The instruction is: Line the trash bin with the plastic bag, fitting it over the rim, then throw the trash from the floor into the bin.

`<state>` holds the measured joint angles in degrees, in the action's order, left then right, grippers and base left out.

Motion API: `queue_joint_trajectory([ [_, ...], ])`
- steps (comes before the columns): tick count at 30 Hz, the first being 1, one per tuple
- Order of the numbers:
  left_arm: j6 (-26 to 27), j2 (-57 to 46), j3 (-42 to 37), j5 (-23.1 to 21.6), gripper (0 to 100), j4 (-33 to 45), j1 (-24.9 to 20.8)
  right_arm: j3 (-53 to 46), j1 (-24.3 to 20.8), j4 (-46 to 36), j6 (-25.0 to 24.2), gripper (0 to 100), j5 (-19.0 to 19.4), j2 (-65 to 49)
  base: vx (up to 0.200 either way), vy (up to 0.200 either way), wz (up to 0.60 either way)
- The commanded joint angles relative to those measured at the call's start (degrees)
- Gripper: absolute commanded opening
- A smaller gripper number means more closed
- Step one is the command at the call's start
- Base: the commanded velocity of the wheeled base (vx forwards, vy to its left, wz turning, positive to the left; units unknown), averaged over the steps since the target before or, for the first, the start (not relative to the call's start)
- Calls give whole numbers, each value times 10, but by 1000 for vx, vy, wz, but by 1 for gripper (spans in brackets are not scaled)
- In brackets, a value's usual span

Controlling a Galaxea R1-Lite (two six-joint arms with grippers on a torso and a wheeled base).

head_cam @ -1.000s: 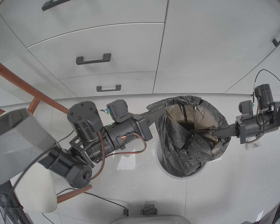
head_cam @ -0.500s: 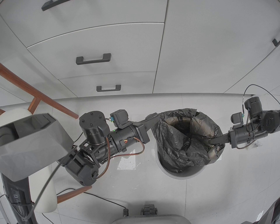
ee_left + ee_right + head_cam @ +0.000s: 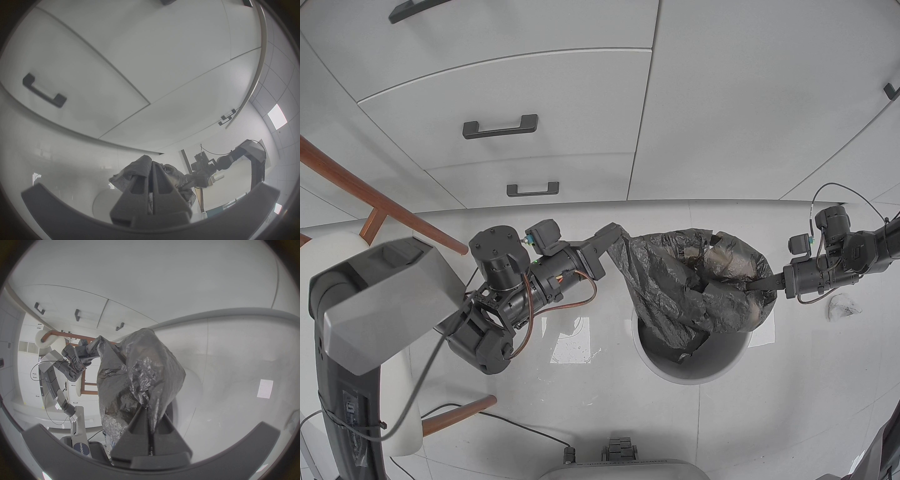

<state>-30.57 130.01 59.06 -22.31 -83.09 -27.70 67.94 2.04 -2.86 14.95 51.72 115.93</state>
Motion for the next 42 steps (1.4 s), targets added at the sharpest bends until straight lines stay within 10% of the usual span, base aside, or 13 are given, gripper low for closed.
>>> queue_joint_trajectory([
  [1,-1,23,-19,-1,0,-1,-6,-2,-3,-2,0,0,0,41,0,0,0],
  [42,5,-26,-234,-1,0,-1,-61,-151,-19,6,29,0,-5,-3,0,0,0],
])
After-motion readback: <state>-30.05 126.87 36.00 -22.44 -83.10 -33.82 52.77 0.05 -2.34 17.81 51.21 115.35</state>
